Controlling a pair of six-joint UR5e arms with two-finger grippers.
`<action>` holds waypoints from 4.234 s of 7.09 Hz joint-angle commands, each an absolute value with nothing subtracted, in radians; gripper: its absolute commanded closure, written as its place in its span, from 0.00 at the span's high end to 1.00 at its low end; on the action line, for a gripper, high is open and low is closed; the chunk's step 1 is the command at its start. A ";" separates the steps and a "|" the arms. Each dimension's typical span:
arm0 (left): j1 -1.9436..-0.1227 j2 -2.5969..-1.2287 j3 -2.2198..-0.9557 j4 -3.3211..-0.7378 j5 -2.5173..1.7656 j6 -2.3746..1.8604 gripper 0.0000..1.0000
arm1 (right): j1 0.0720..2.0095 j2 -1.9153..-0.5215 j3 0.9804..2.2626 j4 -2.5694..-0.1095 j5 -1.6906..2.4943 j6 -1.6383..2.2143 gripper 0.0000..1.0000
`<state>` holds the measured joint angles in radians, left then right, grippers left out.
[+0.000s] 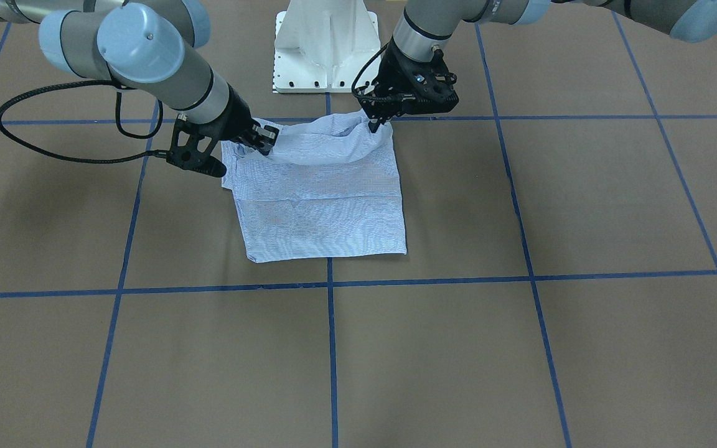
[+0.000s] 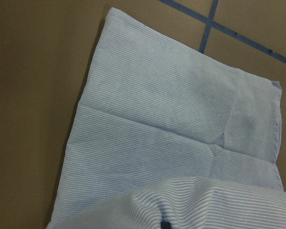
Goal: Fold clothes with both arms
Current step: 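Lift the near edge with both grippers and fold it away from the robot, then lay the folded edge down on the far side with both grippers, then open the left gripper and raise it while the right gripper presses the fold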
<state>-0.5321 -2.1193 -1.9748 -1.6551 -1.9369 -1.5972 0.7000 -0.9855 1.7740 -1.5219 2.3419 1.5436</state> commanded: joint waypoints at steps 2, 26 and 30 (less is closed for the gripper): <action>-0.597 -2.131 -1.808 -1.800 -1.936 -1.540 0.00 | 0.748 -0.895 1.634 -1.520 2.339 1.537 0.00; -0.742 -2.191 -1.667 -1.790 -1.962 -1.442 1.00 | 0.560 -0.980 1.643 -1.374 2.051 1.499 1.00; -0.759 -2.151 -1.678 -1.798 -1.968 -1.428 1.00 | 0.586 -0.786 1.380 -1.367 1.935 1.332 1.00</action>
<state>-0.7577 -2.1586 -1.6780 -1.7949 -1.9664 -1.4291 0.5823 -0.8418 1.4571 -1.3714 1.9672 1.3475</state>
